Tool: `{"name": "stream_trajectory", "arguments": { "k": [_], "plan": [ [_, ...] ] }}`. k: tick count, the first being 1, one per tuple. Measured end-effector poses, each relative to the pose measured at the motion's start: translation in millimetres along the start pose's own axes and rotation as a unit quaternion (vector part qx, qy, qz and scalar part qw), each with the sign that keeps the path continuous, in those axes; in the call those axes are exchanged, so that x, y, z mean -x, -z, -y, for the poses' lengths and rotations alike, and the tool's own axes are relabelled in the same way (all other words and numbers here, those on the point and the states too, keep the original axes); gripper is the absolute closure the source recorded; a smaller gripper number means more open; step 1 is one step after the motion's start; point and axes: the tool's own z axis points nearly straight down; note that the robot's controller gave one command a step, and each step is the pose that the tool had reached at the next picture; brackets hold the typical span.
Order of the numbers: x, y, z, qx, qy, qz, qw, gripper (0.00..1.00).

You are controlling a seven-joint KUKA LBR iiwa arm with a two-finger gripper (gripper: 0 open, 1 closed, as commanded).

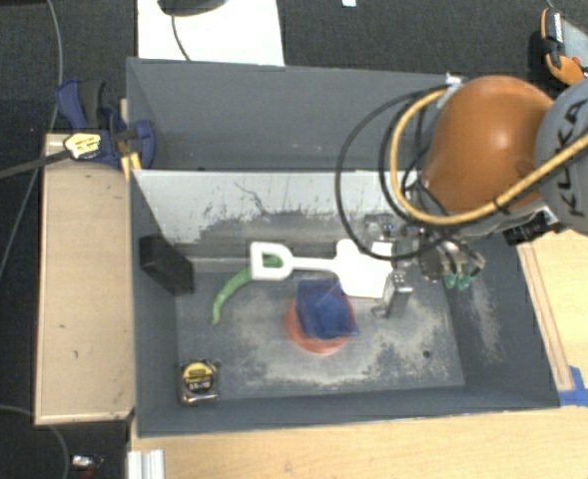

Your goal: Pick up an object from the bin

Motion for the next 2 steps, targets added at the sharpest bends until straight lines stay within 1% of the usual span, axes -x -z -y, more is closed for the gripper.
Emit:
{"name": "stream_trajectory", "arguments": {
  "k": [1, 2],
  "plan": [
    [0.0, 0.0, 0.0, 0.000, 0.000, 0.0000, 1.0000, 0.00],
    [-4.1, 7.9, 15.2, 0.000, -0.003, 0.0020, 1.0000, 0.00]
  ]
}}
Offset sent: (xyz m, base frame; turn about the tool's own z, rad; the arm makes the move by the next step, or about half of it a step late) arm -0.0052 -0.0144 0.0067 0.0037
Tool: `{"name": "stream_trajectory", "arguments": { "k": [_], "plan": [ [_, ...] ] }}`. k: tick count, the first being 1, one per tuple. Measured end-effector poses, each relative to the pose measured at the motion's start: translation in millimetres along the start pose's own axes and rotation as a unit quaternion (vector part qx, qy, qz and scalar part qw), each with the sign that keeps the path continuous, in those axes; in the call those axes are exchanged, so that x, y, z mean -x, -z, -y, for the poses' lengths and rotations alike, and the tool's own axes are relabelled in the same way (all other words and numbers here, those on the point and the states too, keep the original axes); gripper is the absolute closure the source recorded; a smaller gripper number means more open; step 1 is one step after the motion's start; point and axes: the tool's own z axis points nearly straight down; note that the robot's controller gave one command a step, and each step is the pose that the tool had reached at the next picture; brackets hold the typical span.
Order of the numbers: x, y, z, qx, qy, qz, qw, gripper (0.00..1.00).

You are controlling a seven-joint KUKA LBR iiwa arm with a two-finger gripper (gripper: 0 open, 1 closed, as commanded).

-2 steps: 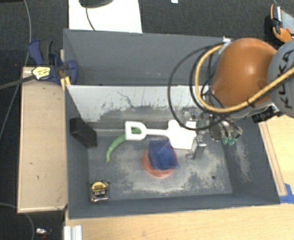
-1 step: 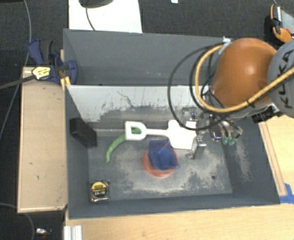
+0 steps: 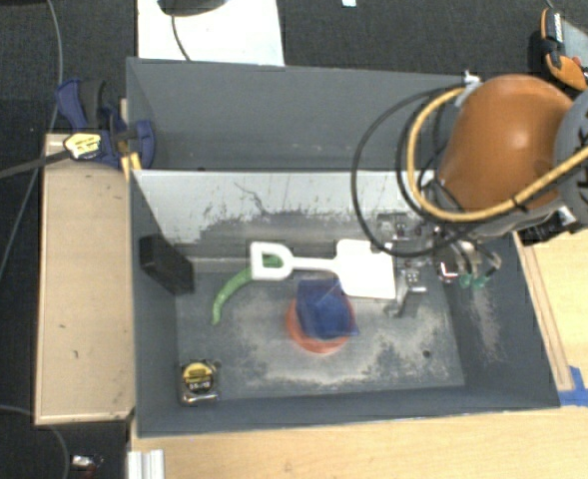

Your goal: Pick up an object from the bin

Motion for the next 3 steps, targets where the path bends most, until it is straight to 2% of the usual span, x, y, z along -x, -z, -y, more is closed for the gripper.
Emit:
{"name": "stream_trajectory", "arguments": {
  "k": [1, 2, 3],
  "plan": [
    [8.6, 0.5, 3.6, 0.000, 0.001, 0.0012, 1.0000, 0.00],
    [4.3, -10.3, 6.3, 0.000, 0.003, 0.0016, 1.0000, 0.00],
    [12.6, -36.5, 4.1, 0.001, -0.026, 0.0015, 0.9997, 0.00]
  ]
}}
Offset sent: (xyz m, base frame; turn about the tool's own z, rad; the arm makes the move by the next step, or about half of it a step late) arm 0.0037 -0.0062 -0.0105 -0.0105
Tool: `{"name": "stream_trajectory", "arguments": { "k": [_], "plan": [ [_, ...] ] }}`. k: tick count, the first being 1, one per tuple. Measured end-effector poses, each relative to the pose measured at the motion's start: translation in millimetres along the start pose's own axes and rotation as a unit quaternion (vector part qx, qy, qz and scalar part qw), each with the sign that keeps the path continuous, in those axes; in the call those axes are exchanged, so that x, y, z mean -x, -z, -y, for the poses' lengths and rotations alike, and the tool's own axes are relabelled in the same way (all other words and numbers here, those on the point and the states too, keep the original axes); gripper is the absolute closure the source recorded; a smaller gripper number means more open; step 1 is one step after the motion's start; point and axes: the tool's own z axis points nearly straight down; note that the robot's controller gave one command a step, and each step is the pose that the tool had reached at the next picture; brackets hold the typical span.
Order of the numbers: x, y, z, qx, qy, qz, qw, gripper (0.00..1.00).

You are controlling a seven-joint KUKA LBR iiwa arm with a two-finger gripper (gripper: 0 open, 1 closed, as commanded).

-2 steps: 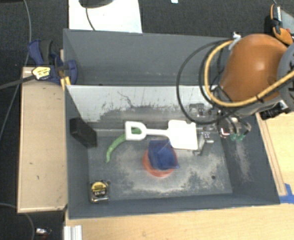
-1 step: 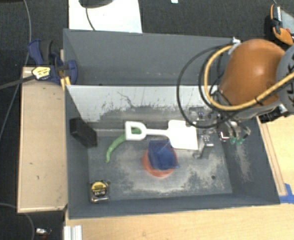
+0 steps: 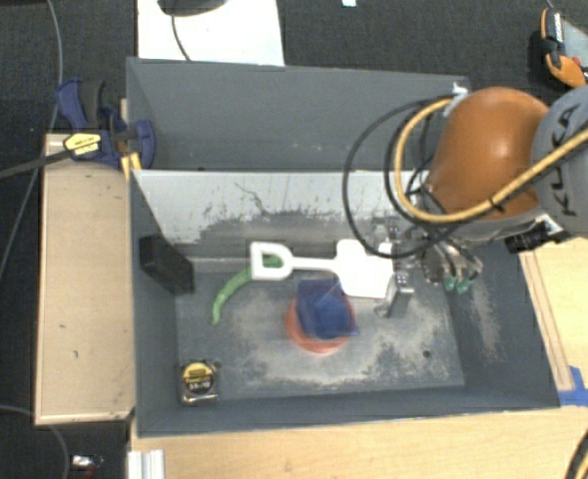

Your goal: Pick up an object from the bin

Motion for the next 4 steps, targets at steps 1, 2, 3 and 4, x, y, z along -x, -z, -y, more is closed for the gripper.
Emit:
{"name": "stream_trajectory", "arguments": {
  "k": [1, 2, 3, 4],
  "plan": [
    [-16.2, 25.5, -2.3, 0.000, -0.006, 0.0036, 1.0000, 1.00],
    [-16.2, 25.5, -2.3, 0.000, -0.006, 0.0036, 1.0000, 1.00],
    [20.8, 25.3, 15.9, 0.000, 0.046, 0.0061, 0.9989, 1.00],
    [26.0, 20.3, 11.6, 0.001, -0.069, 0.0047, 0.9976, 1.00]
  ]
}}
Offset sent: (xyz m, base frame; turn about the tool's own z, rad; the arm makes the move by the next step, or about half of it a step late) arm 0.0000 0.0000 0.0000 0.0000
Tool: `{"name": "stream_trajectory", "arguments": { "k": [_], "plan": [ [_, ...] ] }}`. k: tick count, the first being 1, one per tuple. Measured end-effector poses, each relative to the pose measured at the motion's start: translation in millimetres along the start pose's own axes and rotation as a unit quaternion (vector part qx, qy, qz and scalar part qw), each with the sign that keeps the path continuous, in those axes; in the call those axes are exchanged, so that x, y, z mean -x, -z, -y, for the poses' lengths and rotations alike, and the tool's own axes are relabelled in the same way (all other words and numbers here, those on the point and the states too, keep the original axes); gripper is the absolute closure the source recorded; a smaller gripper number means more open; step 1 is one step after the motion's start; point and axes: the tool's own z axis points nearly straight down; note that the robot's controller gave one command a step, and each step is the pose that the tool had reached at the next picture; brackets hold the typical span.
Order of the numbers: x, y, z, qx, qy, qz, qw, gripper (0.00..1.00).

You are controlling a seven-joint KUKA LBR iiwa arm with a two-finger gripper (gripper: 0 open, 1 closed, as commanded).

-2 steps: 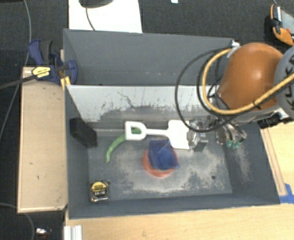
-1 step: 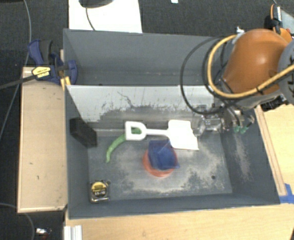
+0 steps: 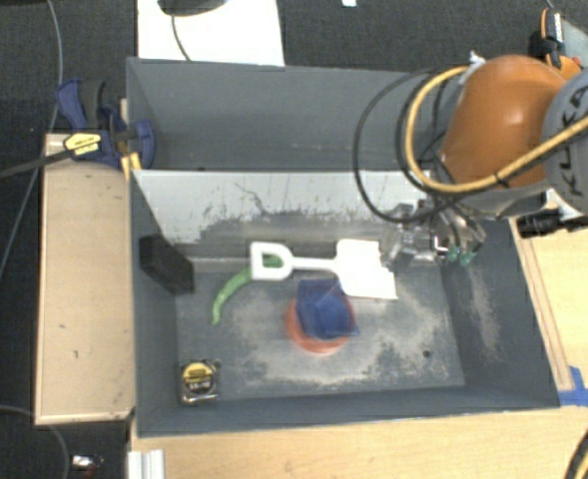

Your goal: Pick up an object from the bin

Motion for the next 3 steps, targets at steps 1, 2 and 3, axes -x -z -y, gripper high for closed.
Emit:
{"name": "stream_trajectory", "arguments": {
  "k": [1, 2, 3],
  "plan": [
    [-1.0, -62.5, -1.5, 0.000, 0.110, 0.0039, 0.9939, 1.00],
    [-8.9, -72.9, -8.9, -0.001, 0.090, 0.0007, 0.9959, 1.00],
    [-4.7, -122.7, 20.3, 0.000, 0.066, 0.0036, 0.9978, 0.00]
  ]
}}
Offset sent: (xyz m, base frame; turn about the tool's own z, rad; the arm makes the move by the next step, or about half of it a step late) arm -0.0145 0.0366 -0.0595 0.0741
